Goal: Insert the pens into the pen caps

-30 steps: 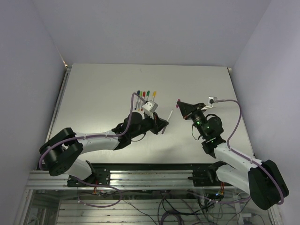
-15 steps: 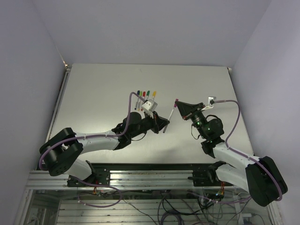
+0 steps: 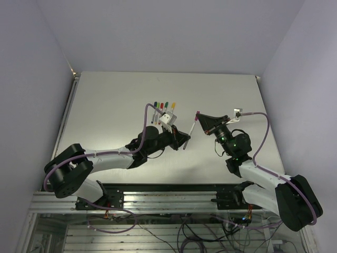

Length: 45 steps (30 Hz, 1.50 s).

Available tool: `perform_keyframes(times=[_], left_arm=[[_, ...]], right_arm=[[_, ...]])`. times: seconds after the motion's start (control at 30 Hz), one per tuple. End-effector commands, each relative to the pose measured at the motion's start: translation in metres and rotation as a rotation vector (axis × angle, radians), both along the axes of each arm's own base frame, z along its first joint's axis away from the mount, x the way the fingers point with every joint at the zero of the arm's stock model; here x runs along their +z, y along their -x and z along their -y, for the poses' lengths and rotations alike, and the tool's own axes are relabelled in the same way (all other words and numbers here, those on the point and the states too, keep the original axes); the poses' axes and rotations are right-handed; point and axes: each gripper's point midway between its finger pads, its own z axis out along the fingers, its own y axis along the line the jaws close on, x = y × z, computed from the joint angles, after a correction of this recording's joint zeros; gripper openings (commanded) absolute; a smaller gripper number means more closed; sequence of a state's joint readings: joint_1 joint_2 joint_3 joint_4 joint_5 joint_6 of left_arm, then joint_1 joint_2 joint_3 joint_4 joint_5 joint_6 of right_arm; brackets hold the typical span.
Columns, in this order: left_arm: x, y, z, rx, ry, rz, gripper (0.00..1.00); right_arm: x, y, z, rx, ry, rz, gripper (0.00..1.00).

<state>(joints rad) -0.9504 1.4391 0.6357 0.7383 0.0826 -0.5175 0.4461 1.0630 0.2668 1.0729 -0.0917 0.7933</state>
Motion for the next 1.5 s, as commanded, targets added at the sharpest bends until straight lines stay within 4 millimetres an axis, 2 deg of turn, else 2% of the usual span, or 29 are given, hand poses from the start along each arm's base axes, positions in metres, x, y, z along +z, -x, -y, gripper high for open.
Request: perform_keyframes(times=[0.0,0.47,1.03,1.2,1.37,1.47], left_arm=[[0.025,-0.001,-0.001,0.002,0.074,0.044,0.07],[0.024,-0.003,-0.001,0.018,0.085,0.039,0.07],[0.035,-0.019,-0.003,0.092,0.124,0.069,0.07],[0.046,-0.024,-0.003,0.111,0.139,0.097,0.07],[0.067,-0.034,-0.01,0.159,0.168,0.135,0.07],[0.076,-0.04,-0.013,0.183,0.171,0.158,0.07]], right_arm=[[0.001,0.003,-0.001,0.011,-0.001,0.017,0.0],[-0.008,0.007,-0.005,0.039,-0.002,0.002,0.0],[-0.025,0.026,-0.031,0.209,-0.015,-0.045,0.0],[-0.037,0.03,-0.038,0.247,0.014,-0.076,0.0],[-0.059,0.027,-0.036,0.215,0.111,-0.126,0.0],[-0.068,0.032,-0.043,0.234,0.151,-0.146,0.0]])
